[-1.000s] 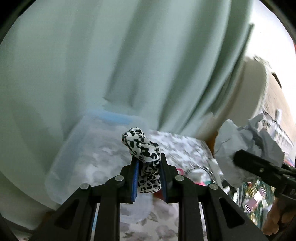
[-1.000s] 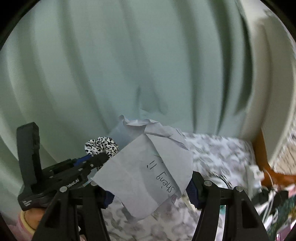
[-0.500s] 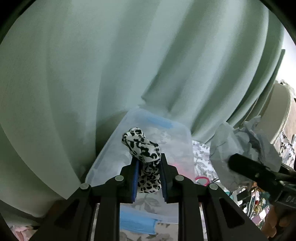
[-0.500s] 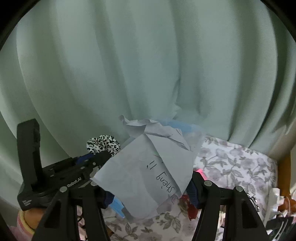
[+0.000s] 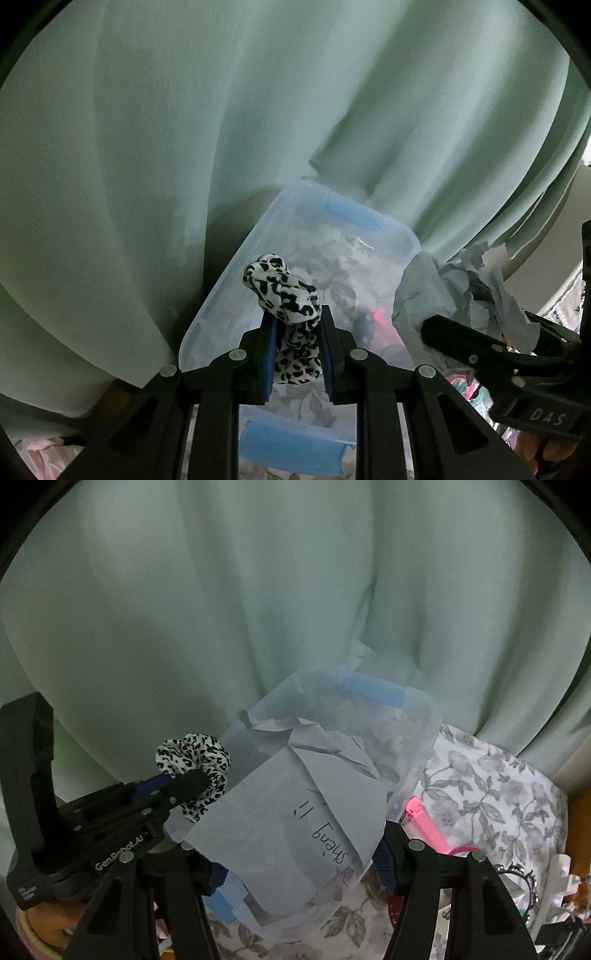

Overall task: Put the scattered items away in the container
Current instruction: 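Carry scrunchie and paper into the clear container and open both tools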

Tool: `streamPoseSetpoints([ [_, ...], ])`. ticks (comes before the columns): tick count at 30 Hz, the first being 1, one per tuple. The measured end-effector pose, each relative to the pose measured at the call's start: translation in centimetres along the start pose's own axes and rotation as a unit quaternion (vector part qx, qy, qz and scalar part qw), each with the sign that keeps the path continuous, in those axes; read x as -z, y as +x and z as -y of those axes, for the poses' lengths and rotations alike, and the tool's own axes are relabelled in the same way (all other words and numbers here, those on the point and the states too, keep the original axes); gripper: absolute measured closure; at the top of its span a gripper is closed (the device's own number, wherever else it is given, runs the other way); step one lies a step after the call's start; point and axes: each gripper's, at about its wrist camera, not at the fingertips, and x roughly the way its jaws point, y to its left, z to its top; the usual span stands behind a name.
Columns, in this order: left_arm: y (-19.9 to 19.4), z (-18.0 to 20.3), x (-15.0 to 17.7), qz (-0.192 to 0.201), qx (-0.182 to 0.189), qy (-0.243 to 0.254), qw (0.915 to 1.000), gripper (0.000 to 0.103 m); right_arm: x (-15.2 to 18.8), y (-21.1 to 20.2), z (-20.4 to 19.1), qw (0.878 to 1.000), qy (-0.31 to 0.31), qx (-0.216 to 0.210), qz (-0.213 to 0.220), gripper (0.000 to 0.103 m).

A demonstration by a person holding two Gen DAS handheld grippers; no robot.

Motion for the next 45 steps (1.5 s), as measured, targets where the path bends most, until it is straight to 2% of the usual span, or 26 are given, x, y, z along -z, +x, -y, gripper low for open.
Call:
streamPoseSetpoints([
  [10, 0.9, -0.2, -0.3, -0.01, -0.012, 0.001, 0.9999, 0.081, -0.4, 1.6, 1.2, 1.0, 0.009, 0.001, -0.009, 0.035],
  [13, 1.1, -0.1, -0.4, -0.012, -0.013, -0.001, 0.9998, 0.076, -0.6, 0.6, 0.9, 1.0, 0.009, 0.0, -0.006, 0.033],
  [16, 1.4, 0.0, -0.5, -0.014, -0.013, -0.001, 0.9998, 0.066, -0.6, 0.3, 0.9, 1.0, 0.011, 0.0, -0.002, 0.031],
  [21, 1.3, 0.1, -0.6, -0.011, -0.014, -0.001, 0.9998, 0.042, -0.8, 0.0, 1.0, 1.0, 0.016, 0.001, 0.007, 0.025],
  [24, 1.2, 0.1, -0.7, -0.01, -0.013, -0.004, 0.9999, 0.035, -0.9, 0.6, 1.6, 1.0, 0.018, 0.001, 0.01, 0.009],
  [25, 1.1, 0.1, -0.7, -0.01, -0.014, -0.004, 0.9998, 0.034, -0.9, 0.6, 1.6, 1.0, 0.018, 0.002, 0.012, 0.005],
  [33, 1.2, 0.4, -0.8, -0.012, -0.023, -0.001, 0.9997, 0.02, -0.7, -0.3, 1.5, 1.0, 0.02, 0.007, 0.021, 0.0],
  [38, 0.8, 0.7, -0.8, -0.005, -0.034, 0.004, 0.9994, 0.017, -0.5, -0.9, 1.5, 0.999, 0.021, 0.011, 0.026, 0.0],
  [41, 0.5, 0.9, -0.7, 0.001, -0.032, 0.006, 0.9995, 0.01, -0.3, -1.5, 1.5, 0.999, 0.023, 0.013, 0.031, 0.0],
  [45, -0.4, 1.4, -0.7, 0.013, -0.031, 0.015, 0.9993, 0.01, 0.0, -2.4, 1.7, 0.999, 0.025, 0.016, 0.039, 0.0],
])
